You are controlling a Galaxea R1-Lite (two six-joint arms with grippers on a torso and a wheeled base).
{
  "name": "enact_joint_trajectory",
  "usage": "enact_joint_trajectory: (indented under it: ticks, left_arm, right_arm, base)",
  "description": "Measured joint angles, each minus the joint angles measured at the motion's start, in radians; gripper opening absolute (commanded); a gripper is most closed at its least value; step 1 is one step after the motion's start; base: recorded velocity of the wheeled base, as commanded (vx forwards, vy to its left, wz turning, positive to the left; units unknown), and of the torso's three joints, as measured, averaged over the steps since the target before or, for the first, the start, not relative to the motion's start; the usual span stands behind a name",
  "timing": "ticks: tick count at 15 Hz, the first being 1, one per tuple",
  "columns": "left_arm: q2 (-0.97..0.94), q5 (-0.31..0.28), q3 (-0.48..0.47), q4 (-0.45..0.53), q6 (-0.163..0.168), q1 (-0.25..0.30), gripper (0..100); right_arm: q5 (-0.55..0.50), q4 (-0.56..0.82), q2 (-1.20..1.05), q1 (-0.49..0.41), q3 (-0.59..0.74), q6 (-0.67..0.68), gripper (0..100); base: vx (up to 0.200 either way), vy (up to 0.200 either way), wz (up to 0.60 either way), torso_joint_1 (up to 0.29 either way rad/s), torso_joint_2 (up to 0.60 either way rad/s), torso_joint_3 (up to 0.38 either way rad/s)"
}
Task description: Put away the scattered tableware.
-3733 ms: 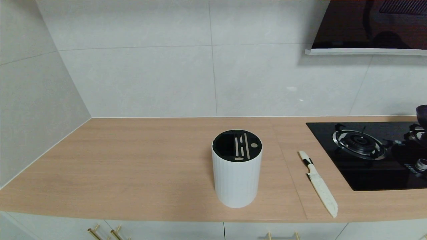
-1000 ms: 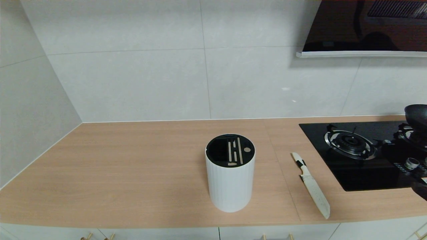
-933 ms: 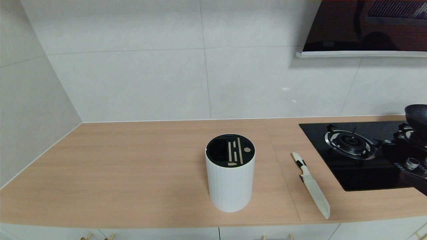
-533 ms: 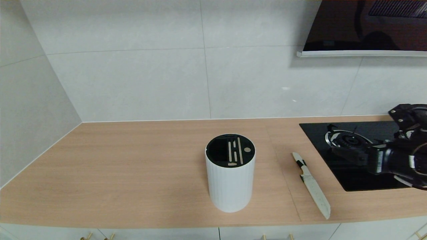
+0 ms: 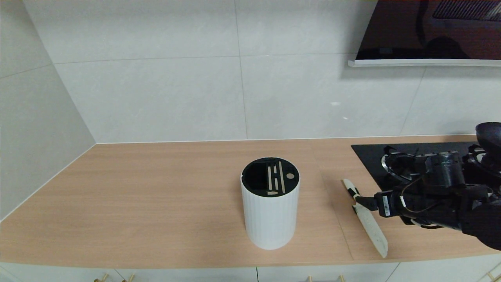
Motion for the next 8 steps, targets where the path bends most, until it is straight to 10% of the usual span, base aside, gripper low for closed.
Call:
enact_joint_trajectory:
  ticks: [8]
  left_arm:
    - [0.000,0.000,0.000,0.000,0.000,0.000,100]
  right_arm:
    - [-0.089,-0.277,0.294,0.014,-0.016,0.003,100]
  base:
    - [0.000,0.000,0.00,0.000,0.00,0.000]
